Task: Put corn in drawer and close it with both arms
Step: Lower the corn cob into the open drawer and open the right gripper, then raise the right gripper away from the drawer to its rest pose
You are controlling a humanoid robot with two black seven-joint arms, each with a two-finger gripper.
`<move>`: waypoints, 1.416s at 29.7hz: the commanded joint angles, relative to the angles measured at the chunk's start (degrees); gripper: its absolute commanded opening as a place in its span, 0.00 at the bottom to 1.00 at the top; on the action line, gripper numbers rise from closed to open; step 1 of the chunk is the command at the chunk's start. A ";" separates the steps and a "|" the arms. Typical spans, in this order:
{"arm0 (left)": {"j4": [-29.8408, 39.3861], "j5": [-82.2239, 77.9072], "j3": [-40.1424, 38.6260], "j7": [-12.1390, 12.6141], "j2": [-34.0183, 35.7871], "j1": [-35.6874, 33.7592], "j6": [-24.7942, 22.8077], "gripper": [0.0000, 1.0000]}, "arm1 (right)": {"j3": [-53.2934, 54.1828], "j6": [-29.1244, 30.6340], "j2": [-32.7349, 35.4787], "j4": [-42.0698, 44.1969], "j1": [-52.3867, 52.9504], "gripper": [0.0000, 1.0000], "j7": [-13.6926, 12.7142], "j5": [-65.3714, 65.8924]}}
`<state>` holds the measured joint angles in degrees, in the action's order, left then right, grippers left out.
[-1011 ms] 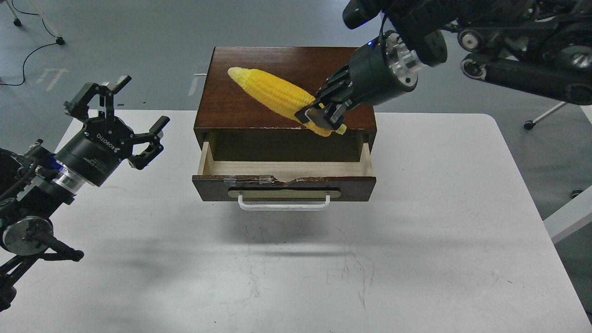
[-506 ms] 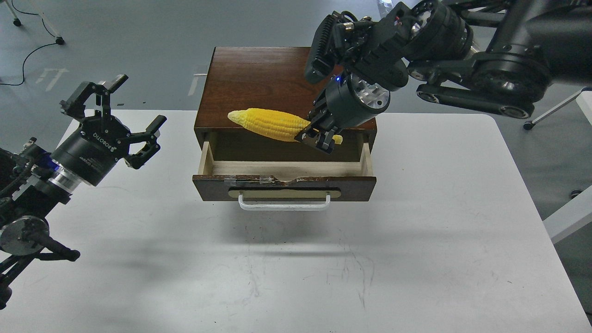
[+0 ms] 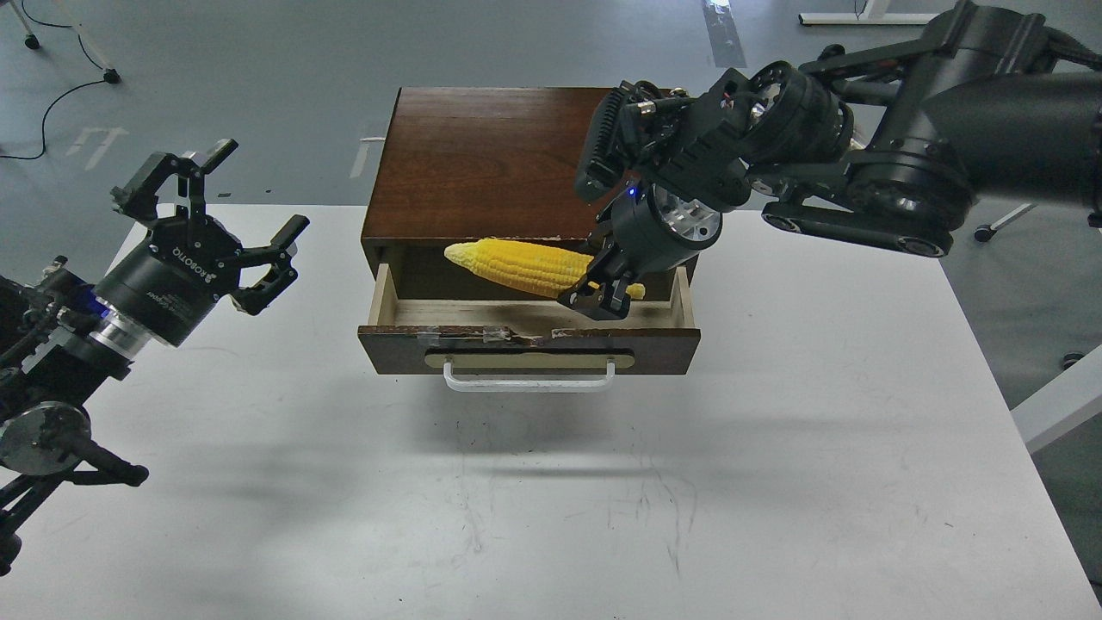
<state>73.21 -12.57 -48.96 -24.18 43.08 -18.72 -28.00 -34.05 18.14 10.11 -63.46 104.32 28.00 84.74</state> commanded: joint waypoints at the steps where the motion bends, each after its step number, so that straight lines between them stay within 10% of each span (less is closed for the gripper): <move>1: 0.00 0.00 0.01 0.01 -0.01 -0.01 0.00 1.00 | 0.04 -0.04 0.00 -0.09 0.00 0.70 0.00 -0.01; 11: 0.00 0.00 -0.79 -0.26 0.78 -0.01 0.00 1.00 | 5.40 -2.06 5.01 -0.18 1.23 0.91 0.00 -5.46; 17: -0.62 0.00 -1.49 -3.06 2.36 -0.09 0.00 1.00 | 10.40 -1.97 16.51 -1.76 -0.34 0.95 0.00 -30.74; 27: -0.53 -5.78 -1.75 -3.82 2.53 -1.06 0.00 1.00 | 30.93 -2.32 33.30 -1.15 -31.22 0.96 0.00 -62.66; 42: 16.23 -46.52 -1.40 -3.82 3.24 -17.04 0.00 1.00 | 49.78 -2.50 34.81 -0.62 -62.57 0.97 0.00 -69.18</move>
<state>83.43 -46.34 -50.92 -28.01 46.98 -32.11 -28.00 15.54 15.62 44.90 -64.06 43.79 27.99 15.54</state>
